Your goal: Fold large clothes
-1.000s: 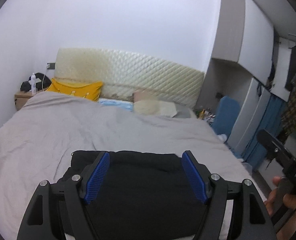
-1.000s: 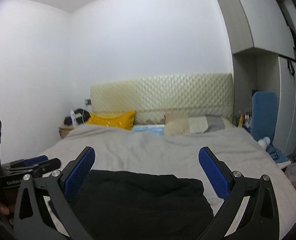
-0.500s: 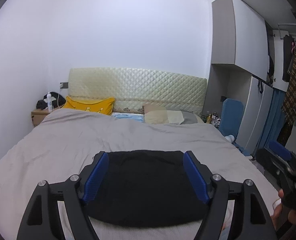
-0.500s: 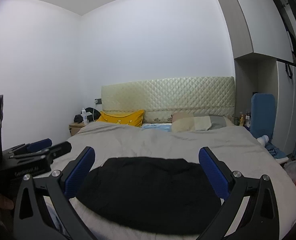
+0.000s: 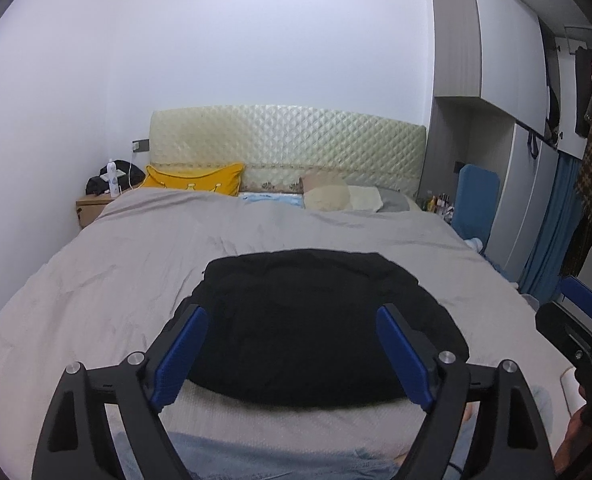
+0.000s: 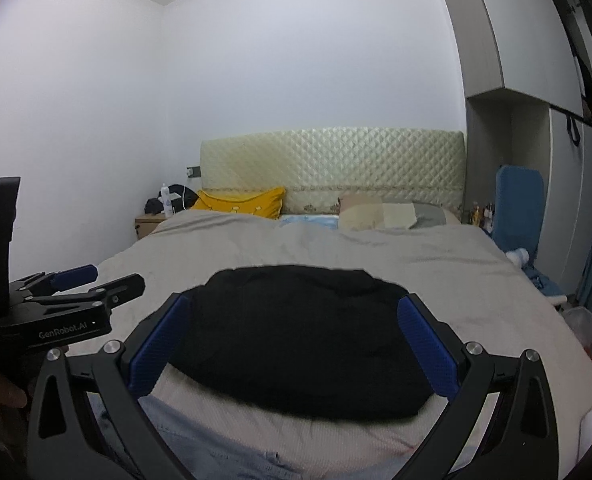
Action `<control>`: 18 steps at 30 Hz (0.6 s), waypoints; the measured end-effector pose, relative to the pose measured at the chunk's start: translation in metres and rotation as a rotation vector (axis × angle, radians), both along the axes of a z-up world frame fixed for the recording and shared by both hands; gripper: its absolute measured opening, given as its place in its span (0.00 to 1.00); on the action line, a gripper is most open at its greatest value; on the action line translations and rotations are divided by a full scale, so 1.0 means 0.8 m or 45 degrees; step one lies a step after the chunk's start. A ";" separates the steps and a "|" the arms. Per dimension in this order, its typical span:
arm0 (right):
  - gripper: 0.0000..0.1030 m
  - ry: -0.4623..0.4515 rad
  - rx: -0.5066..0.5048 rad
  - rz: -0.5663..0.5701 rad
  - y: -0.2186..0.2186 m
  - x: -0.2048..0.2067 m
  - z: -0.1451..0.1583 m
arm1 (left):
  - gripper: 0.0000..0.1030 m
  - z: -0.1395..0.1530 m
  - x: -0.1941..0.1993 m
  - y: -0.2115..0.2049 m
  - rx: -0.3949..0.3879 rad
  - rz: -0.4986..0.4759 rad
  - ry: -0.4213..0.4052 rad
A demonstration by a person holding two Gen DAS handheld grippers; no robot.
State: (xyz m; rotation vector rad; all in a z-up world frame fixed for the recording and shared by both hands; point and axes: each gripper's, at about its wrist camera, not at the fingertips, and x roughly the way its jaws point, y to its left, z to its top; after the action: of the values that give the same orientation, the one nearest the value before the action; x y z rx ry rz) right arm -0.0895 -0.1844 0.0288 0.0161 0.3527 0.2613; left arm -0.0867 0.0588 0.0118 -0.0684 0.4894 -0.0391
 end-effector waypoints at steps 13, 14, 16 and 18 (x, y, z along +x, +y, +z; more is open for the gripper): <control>1.00 0.157 0.006 -0.019 -0.004 0.018 -0.053 | 0.84 -0.040 0.013 0.011 -0.031 0.032 0.099; 1.00 0.158 0.015 -0.018 -0.005 0.018 -0.054 | 0.84 -0.040 0.013 0.012 -0.033 0.030 0.099; 1.00 0.154 0.016 -0.025 -0.004 0.016 -0.053 | 0.84 -0.040 0.010 0.007 0.017 0.039 0.085; 1.00 0.125 0.026 -0.042 -0.006 0.011 -0.050 | 0.84 -0.041 0.007 -0.004 0.104 0.054 0.068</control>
State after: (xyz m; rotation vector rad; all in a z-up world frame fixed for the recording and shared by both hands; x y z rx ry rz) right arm -0.0811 -0.1894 -0.0114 0.0549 0.4474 0.2319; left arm -0.0815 0.0557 -0.0209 0.0004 0.5422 0.0244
